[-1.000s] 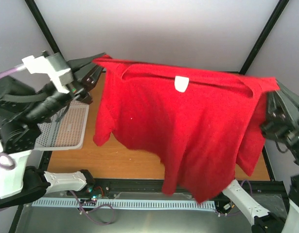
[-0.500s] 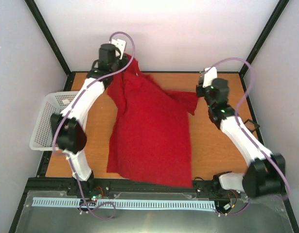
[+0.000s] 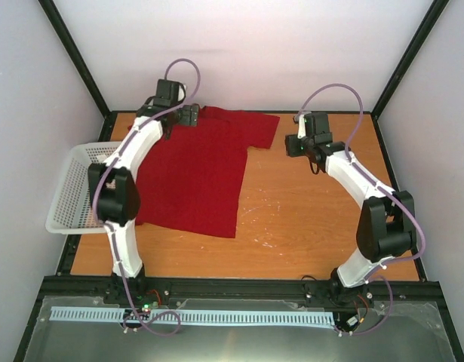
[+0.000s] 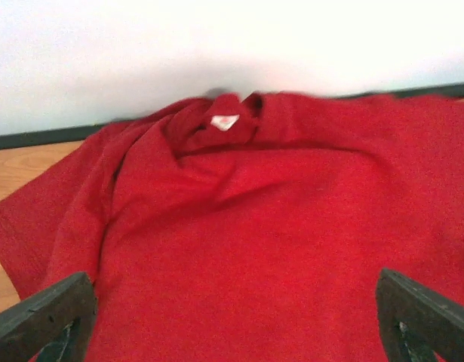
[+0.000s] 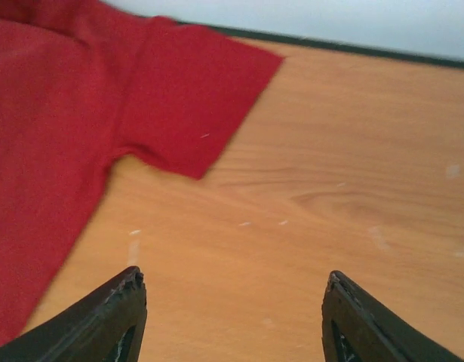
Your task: Pin the brooch onto the clothing
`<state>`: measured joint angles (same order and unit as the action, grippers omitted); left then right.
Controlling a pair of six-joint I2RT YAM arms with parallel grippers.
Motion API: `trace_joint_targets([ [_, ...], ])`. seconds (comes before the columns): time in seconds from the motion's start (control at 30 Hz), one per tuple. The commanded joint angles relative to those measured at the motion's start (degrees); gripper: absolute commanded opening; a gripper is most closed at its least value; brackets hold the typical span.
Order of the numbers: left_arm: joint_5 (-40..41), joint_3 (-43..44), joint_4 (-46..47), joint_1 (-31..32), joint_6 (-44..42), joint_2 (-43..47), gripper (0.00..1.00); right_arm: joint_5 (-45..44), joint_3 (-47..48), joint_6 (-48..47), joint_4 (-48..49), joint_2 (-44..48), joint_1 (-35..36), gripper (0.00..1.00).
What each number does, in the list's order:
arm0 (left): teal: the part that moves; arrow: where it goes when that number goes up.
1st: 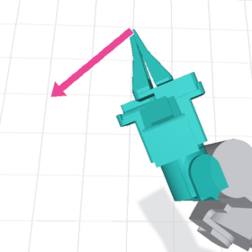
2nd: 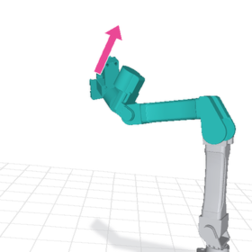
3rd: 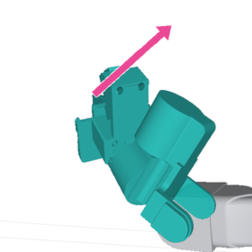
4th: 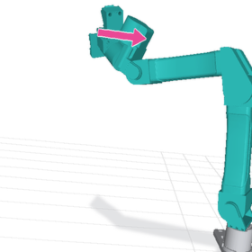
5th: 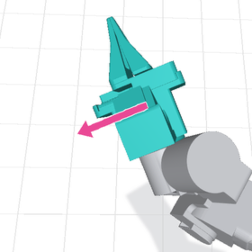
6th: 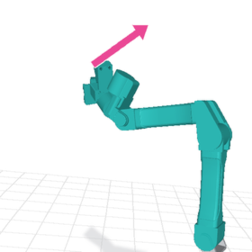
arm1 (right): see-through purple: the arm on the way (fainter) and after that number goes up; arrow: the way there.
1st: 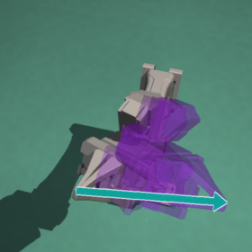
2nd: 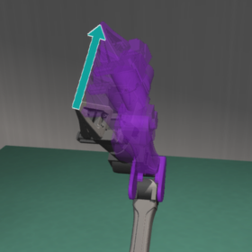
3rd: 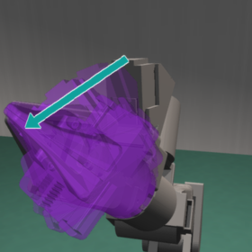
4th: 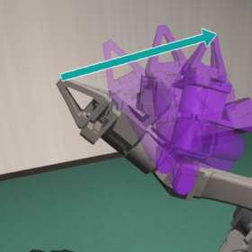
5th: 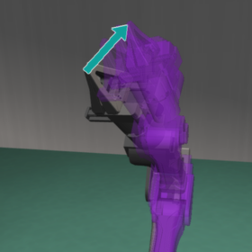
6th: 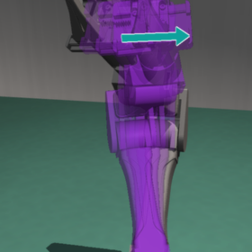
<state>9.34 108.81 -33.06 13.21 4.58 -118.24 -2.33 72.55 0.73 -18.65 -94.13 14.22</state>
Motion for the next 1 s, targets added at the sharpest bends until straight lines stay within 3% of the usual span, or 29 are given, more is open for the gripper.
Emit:
trace_joint_targets([
  [0.0,-10.2,-6.1,2.4,1.1,5.3,11.9,1.0,15.8,-2.1,9.6,-0.9,0.0,-0.1,0.63],
  [0.1,-13.8,-14.7,3.3,2.0,6.1,16.6,1.0,20.4,-2.3,13.4,-0.3,-2.4,-0.1,0.66],
  [0.23,-25.8,-31.1,9.2,5.5,9.7,22.3,0.98,28.3,-2.8,17.7,-0.1,-4.1,-0.1,0.69],
  [0.4,-27.7,-42.3,15.2,15.4,14.8,23.0,0.89,25.5,-4.3,18.4,-1.7,-0.4,-2.6,0.72],
  [0.57,-26.2,-46.8,17.9,23.1,18.4,22.0,0.88,25.0,2.3,16.1,-2.7,-6.0,-3.3,0.7],
  [0.73,-25.8,-49.8,18.6,25.8,19.9,20.8,0.87,26.7,16.6,17.5,-1.8,-18.8,-3.0,0.6],
  [0.97,-31.5,-56.6,19.7,26.3,23.9,20.7,0.95,24.7,41.0,16.5,-7.2,-38.6,2.2,0.58],
])
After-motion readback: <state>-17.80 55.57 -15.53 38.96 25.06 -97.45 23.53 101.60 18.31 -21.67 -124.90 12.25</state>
